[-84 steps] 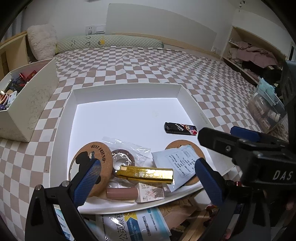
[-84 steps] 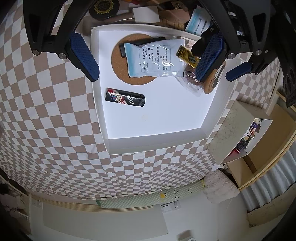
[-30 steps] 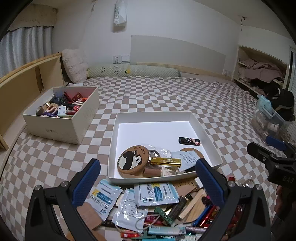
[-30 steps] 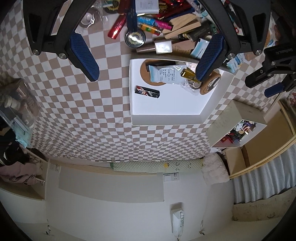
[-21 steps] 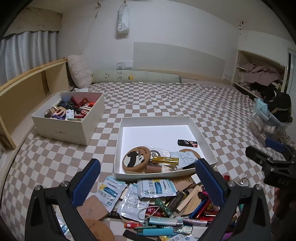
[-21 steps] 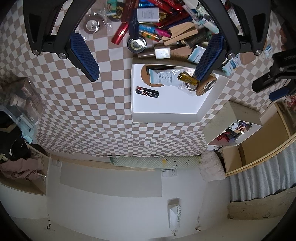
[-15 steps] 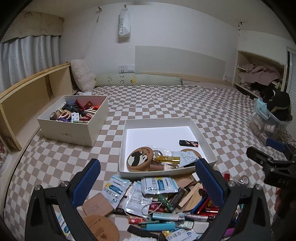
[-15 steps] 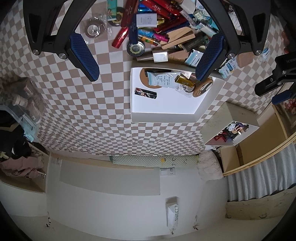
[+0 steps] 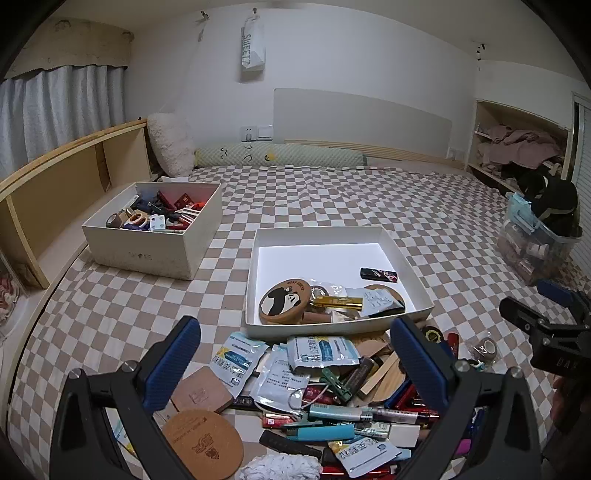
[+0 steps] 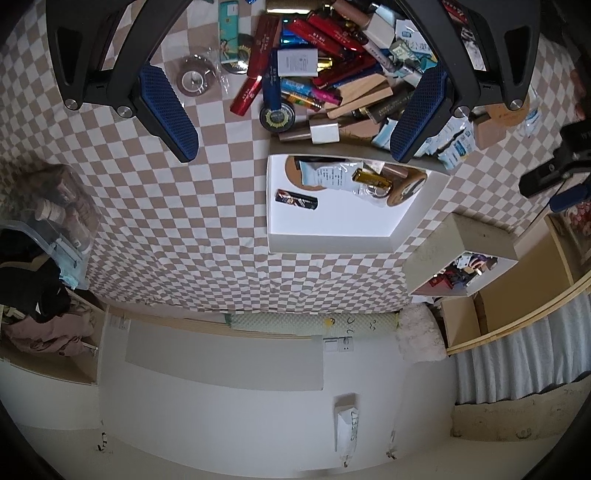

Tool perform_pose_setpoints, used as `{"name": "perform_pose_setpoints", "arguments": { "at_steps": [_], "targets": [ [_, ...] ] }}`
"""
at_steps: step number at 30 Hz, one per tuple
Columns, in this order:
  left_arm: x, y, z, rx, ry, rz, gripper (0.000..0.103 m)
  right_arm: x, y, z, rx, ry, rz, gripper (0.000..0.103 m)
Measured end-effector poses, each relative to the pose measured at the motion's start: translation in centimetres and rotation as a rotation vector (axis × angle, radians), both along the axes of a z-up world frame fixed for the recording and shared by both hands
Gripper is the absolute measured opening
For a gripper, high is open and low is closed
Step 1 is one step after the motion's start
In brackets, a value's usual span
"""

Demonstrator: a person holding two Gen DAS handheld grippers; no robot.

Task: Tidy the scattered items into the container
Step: 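Withdraw both grippers from the tray and hold back over the pile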

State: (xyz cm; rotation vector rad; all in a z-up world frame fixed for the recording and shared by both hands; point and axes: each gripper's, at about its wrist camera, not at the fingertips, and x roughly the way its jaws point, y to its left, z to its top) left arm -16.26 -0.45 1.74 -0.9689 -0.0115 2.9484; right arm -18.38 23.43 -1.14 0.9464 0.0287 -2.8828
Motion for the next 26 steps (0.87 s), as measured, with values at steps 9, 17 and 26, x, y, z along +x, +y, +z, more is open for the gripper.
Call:
{"name": "perform_pose_setpoints", "arguments": {
  "at_steps": [9,17,26],
  "targets": [
    [0.04,-0.12,-0.74,-0.006,-0.014,0.002,0.103,0.39,0.05,-0.12,-0.001,-0.001,0.002,0.103],
    [-0.04,-0.23,-0.89,0.003,-0.018,0.001,0.103,0.45,0.00,-0.15,0.003,-0.002,0.001,0.103],
    [-0.07,-0.27,-1.01,0.007,-0.012,0.004,0.103,0.36,-0.06,-0.17,0.003,-0.010,0.005,0.103]
  ]
}}
